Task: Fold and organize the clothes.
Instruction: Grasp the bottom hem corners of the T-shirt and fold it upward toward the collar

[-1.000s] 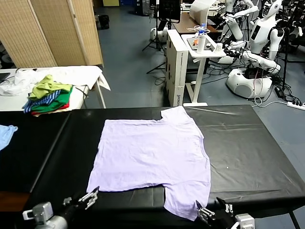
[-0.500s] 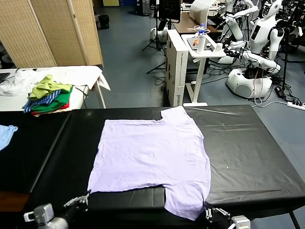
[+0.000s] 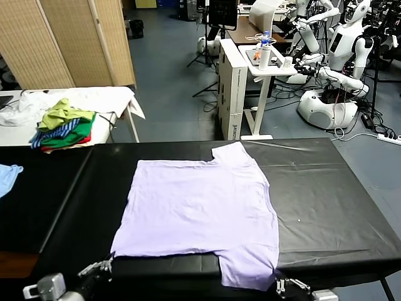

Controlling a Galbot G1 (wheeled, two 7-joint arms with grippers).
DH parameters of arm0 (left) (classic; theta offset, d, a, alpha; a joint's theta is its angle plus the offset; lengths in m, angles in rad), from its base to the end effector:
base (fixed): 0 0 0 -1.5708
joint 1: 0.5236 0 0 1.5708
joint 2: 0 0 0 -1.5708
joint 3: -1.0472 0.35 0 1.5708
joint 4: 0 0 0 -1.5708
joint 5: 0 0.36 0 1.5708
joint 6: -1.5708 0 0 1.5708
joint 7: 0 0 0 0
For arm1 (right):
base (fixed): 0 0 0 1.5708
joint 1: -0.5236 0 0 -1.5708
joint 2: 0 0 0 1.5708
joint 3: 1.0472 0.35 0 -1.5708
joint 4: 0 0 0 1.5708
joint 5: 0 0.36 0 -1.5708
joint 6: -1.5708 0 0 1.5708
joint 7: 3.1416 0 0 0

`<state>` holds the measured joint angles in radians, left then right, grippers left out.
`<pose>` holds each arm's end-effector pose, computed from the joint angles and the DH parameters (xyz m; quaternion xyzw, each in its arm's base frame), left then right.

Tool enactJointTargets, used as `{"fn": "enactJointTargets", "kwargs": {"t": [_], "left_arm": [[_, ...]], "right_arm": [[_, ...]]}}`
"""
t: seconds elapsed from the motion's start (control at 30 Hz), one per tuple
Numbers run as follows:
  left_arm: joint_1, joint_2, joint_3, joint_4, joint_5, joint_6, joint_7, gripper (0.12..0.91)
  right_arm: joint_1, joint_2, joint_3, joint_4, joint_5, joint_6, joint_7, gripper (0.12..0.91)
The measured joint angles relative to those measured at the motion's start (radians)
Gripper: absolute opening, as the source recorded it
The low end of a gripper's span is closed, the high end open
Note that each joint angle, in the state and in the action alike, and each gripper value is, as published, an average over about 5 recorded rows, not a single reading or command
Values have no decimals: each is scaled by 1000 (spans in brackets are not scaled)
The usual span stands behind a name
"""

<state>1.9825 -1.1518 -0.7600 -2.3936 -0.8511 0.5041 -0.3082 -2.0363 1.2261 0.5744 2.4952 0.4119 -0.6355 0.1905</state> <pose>0.0968 0.0874 -0.2244 0.0307 -0.9355 0.1286 0.3277 0.0728 -0.0315 -0.2113 0.0497 -0.9311 -0.0094 0.3612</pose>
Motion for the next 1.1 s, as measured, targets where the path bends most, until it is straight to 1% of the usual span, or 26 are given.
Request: {"fn": "enactJointTargets", "kwargs": {"t": [0.17,0.27,0.37,0.5,0.6,0.73,0.93,1.1], "left_arm": [[22,-20,-8,-25,7,-17,0,146],[15,-34,0,-27,15,-43,6,146],[-7,-52,15,-18,24,-72,10,146],[-57,-69,31,5,34,-97,21,146],[-102,-70,40,26,44,-115,31,146],[-164,-56,59,67,55,-136,34,146],[-271,-44,97,141,71,-143,32,146],[-342,-34,125,205,87,-149,37,146]], "right_arm": [[26,-18,24,-2,58,58,-21,140],[66,-34,37,-17,100,103,-31,140],[129,-54,38,-44,143,132,-32,140],[235,-81,22,-98,180,150,-30,140],[323,-101,0,-156,191,161,-25,140],[445,-115,-35,-252,191,162,-15,140],[605,-113,-102,-377,175,159,-9,140],[687,-108,-145,-441,165,157,-8,140]]}}
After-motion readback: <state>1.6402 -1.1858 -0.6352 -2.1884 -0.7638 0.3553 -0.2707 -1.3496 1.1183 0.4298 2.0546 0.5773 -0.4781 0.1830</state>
